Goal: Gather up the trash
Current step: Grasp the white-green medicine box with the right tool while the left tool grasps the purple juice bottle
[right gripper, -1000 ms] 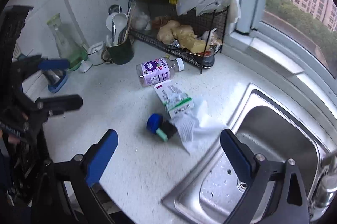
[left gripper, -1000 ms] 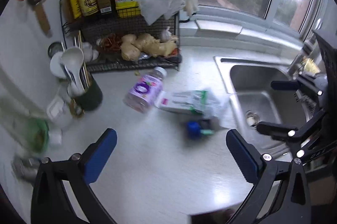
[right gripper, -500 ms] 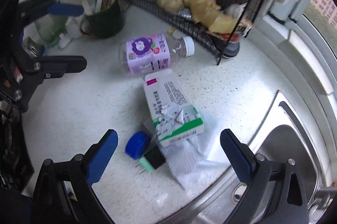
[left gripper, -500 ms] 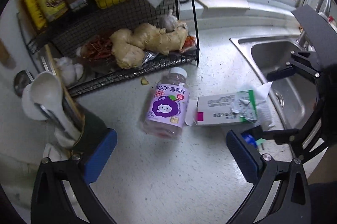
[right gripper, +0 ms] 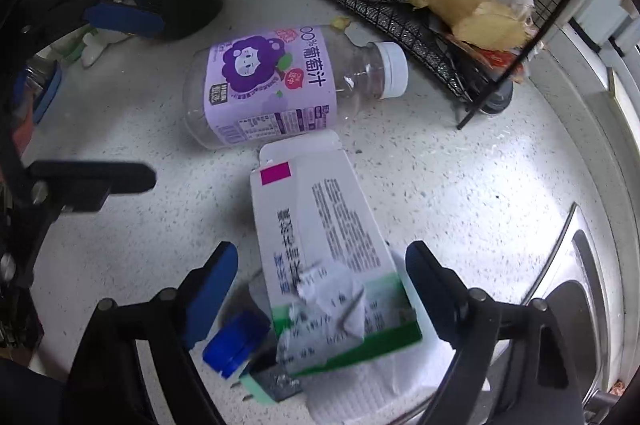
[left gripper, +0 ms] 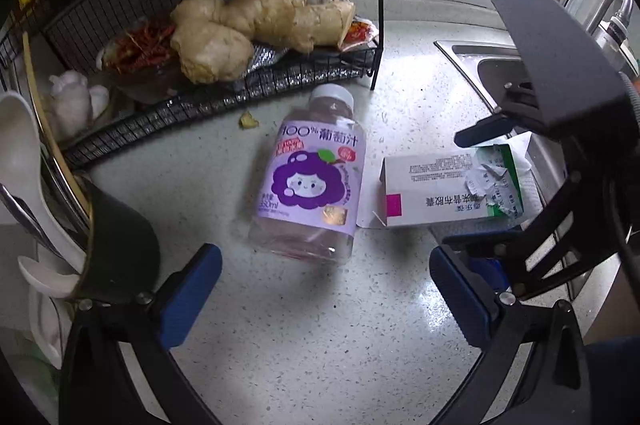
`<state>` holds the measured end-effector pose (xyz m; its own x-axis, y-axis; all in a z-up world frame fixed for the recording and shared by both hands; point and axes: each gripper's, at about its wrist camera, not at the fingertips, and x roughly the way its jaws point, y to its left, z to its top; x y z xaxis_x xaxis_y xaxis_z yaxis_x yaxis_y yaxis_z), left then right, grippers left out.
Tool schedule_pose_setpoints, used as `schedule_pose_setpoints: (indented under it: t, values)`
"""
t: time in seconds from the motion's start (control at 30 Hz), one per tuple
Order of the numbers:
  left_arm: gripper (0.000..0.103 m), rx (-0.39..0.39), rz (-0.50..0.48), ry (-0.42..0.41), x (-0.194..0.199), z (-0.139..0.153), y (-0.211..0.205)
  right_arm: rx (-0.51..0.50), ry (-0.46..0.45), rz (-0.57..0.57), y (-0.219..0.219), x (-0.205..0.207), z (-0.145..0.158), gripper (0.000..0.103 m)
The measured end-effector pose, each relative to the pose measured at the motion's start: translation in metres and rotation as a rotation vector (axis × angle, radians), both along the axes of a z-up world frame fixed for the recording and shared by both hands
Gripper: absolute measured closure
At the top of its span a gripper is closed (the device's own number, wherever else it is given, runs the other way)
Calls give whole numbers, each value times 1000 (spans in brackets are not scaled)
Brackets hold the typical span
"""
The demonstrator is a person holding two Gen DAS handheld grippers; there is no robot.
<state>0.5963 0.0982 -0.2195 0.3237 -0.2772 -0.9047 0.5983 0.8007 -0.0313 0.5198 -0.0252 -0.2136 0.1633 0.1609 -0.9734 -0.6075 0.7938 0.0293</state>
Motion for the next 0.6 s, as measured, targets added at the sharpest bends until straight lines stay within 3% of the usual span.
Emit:
schedule_pose_setpoints:
  t: [0.07, 0.1, 0.37, 0.6]
  values:
    - [0, 3, -3, 1, -1, -3, 1, -13, 2, 7, 5, 1, -4, 28]
    - [0, 3, -9, 4, -1, -4, 1, -15, 9, 6, 7, 2, -6, 39]
    - [0, -14, -43, 3, 10, -3, 4, 21, -36, -43, 11, 2, 2, 40]
    - [0, -16, -102, 11, 30, -10, -6, 42, -92, -165, -12, 3, 32, 43]
